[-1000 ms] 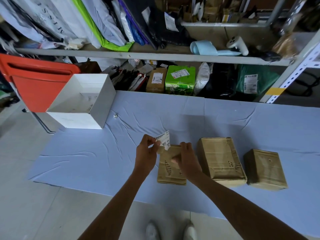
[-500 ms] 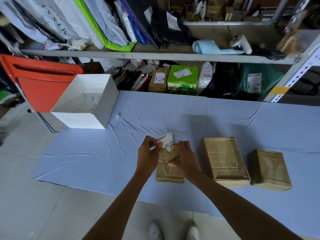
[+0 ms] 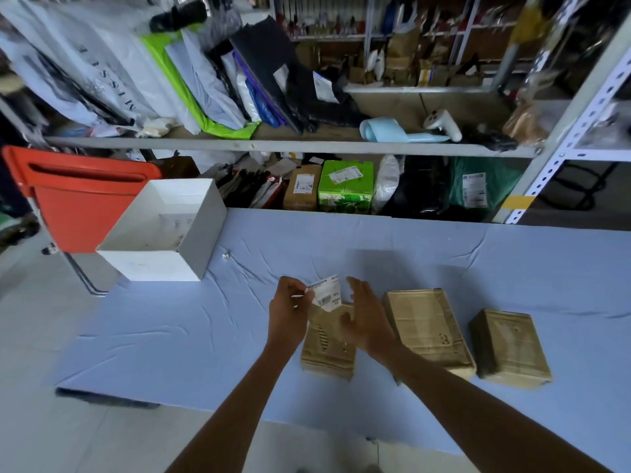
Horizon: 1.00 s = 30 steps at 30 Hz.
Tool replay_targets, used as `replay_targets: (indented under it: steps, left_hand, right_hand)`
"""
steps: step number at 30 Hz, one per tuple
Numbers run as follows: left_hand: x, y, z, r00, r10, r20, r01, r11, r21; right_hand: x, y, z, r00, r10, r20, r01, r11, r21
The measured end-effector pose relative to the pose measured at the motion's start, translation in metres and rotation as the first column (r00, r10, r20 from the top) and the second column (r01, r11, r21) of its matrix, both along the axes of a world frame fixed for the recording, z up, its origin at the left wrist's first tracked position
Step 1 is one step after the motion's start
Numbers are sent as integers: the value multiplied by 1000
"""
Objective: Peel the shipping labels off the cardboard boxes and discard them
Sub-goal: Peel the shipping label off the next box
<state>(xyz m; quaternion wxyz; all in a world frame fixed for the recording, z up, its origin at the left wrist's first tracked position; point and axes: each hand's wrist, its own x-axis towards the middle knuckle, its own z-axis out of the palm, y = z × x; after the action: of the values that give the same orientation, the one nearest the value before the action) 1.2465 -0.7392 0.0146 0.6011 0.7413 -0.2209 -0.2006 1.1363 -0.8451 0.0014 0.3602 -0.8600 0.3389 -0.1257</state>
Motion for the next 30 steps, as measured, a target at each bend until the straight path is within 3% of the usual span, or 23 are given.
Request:
replay_targets:
  steps: [7,13,17,30]
  left_hand:
    - [-3,-6,0,998,39,-54,-41,999,-34]
    - [-14,-13,6,998,17,-55,-17,1000,-5]
    - [-20,-15,8,995,47,-88,-46,999,12]
    - [-45,-21,11,969,212,128,-214,977,5]
  right_hand:
    - [-2,9,17,978,-44,202,39,999,25]
    - [1,14,23,975,-69,213,47,993,109]
    - [5,11,17,964,-171,206,127,970,207]
    - [7,11,28,951,-149,270,83,967,240]
